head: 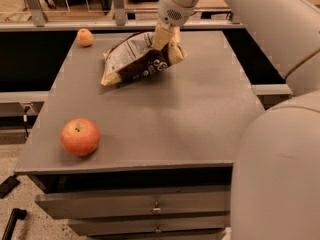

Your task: Move brown chip bag near apple

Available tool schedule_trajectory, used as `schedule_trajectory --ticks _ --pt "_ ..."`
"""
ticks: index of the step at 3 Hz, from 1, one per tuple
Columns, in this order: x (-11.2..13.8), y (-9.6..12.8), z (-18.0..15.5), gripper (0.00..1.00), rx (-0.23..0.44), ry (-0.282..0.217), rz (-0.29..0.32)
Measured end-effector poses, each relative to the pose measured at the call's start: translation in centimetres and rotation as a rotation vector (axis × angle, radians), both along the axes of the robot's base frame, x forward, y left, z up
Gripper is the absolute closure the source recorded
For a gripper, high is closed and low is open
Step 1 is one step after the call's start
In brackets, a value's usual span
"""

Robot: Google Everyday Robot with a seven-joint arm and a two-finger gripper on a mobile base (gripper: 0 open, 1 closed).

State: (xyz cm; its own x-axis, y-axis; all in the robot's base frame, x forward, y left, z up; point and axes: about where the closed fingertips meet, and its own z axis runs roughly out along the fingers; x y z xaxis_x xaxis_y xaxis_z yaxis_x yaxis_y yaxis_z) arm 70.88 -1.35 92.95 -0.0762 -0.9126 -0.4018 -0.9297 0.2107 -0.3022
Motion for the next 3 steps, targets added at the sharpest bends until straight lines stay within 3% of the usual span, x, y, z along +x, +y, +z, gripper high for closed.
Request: schedule_trajectory --ticks 1,2,3 --pt "0.05 0.15 -0.26 0.89 -0.001 0.003 0.002" --pt "0.08 0.29 -0.48 1.0 -0.001 0.006 0.004" --pt "0.07 0.41 -0.43 1.0 0.006 0.011 0.008"
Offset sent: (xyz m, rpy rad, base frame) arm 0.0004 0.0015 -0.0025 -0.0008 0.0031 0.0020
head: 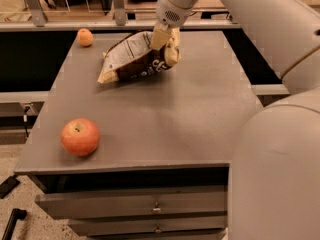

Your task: Move brown chip bag near apple

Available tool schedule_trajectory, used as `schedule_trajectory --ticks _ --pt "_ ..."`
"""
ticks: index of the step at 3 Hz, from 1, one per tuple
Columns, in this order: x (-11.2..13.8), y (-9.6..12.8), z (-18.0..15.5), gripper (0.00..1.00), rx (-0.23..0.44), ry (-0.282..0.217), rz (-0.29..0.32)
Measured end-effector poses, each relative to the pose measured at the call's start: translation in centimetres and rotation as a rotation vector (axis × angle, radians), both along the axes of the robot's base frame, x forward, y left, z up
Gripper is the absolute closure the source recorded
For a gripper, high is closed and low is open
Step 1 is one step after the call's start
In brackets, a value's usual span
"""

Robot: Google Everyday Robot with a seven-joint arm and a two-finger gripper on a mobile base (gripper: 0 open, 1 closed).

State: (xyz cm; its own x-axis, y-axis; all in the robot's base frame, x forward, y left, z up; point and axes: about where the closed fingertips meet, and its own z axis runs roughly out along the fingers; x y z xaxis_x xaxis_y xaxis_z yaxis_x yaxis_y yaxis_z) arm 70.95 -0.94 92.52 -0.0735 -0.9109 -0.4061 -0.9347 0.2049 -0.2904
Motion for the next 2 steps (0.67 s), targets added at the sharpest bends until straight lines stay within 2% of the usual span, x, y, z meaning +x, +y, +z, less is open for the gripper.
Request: schedule_trajectory --ticks 1,2 --pt "-0.3 -0.5 2.3 1.0 0.042 -0.048 0.022" --pt "-0.6 -1.4 4.8 1.0 0.116 -0.105 0.032"
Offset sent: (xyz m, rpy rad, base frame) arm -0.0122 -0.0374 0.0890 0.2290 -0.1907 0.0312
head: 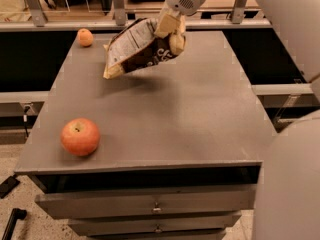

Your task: Move brown chip bag near apple

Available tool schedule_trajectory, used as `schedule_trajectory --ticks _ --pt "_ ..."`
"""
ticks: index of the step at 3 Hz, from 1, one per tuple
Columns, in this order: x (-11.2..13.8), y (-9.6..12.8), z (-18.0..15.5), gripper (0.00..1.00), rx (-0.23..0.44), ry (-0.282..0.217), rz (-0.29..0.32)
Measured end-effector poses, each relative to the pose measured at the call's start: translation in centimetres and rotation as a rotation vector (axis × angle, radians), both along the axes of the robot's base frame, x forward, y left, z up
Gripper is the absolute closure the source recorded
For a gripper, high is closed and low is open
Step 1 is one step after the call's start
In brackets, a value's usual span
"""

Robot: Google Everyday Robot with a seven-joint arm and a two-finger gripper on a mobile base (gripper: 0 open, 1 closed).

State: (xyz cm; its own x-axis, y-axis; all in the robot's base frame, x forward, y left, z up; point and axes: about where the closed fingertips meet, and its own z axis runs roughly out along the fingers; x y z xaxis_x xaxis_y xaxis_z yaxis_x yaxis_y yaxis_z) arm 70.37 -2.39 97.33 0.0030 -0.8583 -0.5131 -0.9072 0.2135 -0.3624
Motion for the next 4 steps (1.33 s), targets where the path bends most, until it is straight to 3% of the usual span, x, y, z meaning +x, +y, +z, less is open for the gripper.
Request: schedule_trajectory --ticks 2,3,4 --pt "-1.8 -2.0 4.8 1.0 0.198 -0.064 0.029" --pt "-4.4 -2.2 5.1 1.0 0.231 -0.047 0.098" --pt "-7.4 -1.8 4.4 1.0 0.195 -0.022 0.166"
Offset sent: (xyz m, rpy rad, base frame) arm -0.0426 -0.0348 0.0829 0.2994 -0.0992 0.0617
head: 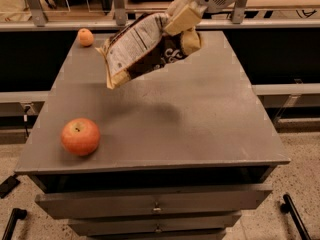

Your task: Move brown chip bag near apple

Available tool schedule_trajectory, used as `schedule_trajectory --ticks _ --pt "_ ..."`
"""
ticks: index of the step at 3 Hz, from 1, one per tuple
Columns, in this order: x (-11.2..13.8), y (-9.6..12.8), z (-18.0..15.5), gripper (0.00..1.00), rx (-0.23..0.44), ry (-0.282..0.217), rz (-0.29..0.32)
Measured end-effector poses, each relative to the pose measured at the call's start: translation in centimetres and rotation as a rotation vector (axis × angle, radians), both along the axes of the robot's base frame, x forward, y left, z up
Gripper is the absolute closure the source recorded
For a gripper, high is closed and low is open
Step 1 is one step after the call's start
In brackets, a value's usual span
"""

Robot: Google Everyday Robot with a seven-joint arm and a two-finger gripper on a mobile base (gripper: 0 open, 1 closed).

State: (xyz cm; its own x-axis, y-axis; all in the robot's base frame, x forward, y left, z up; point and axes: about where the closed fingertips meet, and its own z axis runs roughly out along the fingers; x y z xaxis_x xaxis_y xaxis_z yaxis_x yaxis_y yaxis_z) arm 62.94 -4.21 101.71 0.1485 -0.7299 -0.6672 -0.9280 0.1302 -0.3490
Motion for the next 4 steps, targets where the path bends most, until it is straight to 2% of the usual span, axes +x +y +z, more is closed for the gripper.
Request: schedule_trajectory --ticks 1,2,3,4 --pt "-3.2 0.4 -1.5 1.0 -0.044 0.027 0.058" --pt "-3.2 0.4 -1.5 1.0 -0.044 0.027 0.058" --pt "-3.7 -0.2 -1.5 1.0 -0.024 0.021 0.081" --pt "-6.2 -0.9 -1.7 1.0 0.034 0.034 0.114"
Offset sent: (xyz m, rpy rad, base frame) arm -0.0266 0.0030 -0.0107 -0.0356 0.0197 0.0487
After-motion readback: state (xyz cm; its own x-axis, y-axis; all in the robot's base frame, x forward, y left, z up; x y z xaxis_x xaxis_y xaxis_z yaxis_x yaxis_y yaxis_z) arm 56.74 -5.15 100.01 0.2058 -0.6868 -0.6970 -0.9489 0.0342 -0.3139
